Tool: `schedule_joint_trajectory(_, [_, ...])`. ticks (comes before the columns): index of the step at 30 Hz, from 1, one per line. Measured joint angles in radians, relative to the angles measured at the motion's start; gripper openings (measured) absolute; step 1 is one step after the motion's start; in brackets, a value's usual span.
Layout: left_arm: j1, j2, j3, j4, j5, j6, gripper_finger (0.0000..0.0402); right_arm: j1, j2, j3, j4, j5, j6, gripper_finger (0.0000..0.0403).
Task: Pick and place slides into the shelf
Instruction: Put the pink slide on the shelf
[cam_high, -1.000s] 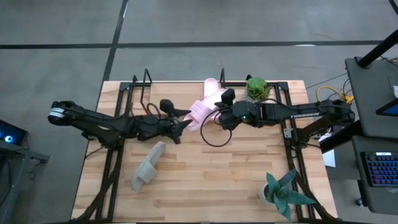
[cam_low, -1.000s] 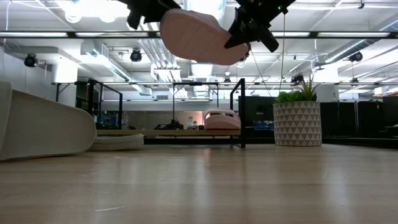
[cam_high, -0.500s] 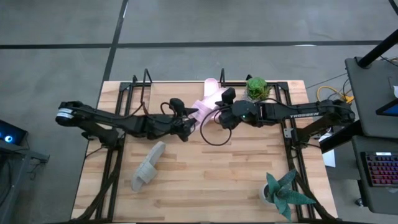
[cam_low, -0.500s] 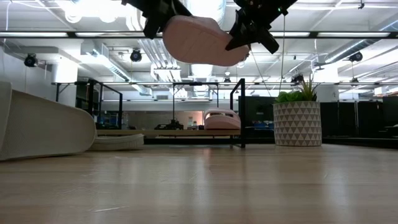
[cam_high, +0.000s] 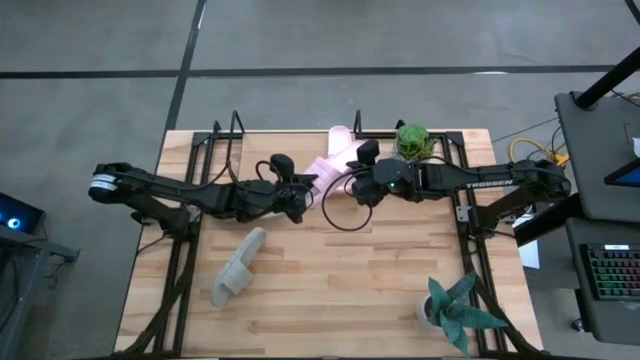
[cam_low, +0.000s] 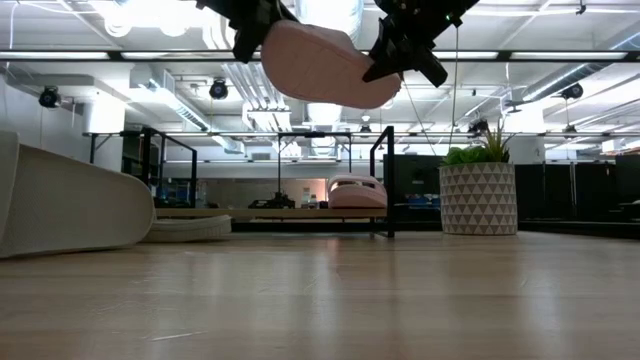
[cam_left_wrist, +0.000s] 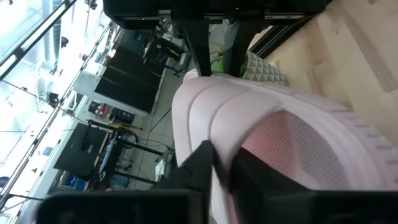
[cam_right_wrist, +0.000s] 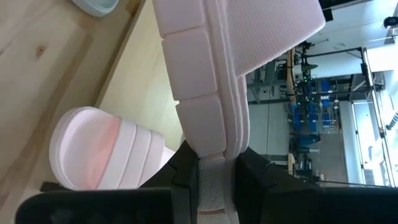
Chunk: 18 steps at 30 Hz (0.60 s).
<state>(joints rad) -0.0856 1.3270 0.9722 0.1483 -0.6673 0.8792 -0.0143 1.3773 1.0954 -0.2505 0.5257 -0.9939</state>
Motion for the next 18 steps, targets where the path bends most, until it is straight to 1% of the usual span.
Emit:
schedule_joint_trajectory(2, [0.000, -0.001, 0.000, 0.002, -0.009, 0.009, 0.0007, 0.001, 0.000, 0.000, 0.000, -0.002, 0.001, 0.0053])
schedule_joint_trajectory(4, [0.000, -0.002, 0.000, 0.010, -0.025, 0.018, 0.0006, 0.001, 0.000, 0.000, 0.001, -0.002, 0.020, 0.0053])
schedule_joint_trajectory(6, [0.000, -0.002, 0.000, 0.024, -0.049, 0.019, 0.0003, 0.001, 0.000, 0.007, -0.001, 0.011, 0.079, 0.0053])
schedule_joint_trajectory(7, [0.000, -0.003, 0.000, 0.032, -0.069, 0.021, 0.0002, 0.000, 0.000, 0.012, 0.001, 0.026, 0.110, 0.0059])
schedule_joint_trajectory(10, [0.001, -0.019, 0.000, 0.037, -0.131, 0.025, 0.0001, 0.003, -0.003, 0.028, 0.011, 0.123, 0.204, 0.0115])
schedule_joint_trajectory(13, [0.001, -0.035, -0.005, 0.029, -0.159, 0.020, 0.0001, 0.005, -0.021, 0.033, 0.009, 0.208, 0.262, 0.0175])
schedule_joint_trajectory(15, [0.002, -0.044, -0.007, 0.026, -0.208, 0.019, 0.0001, 0.002, -0.043, 0.033, 0.007, 0.218, 0.287, 0.0204])
schedule_joint_trajectory(18, [0.006, -0.046, -0.010, 0.033, -0.279, 0.018, 0.0001, 0.000, -0.063, 0.035, 0.007, 0.227, 0.315, 0.0230])
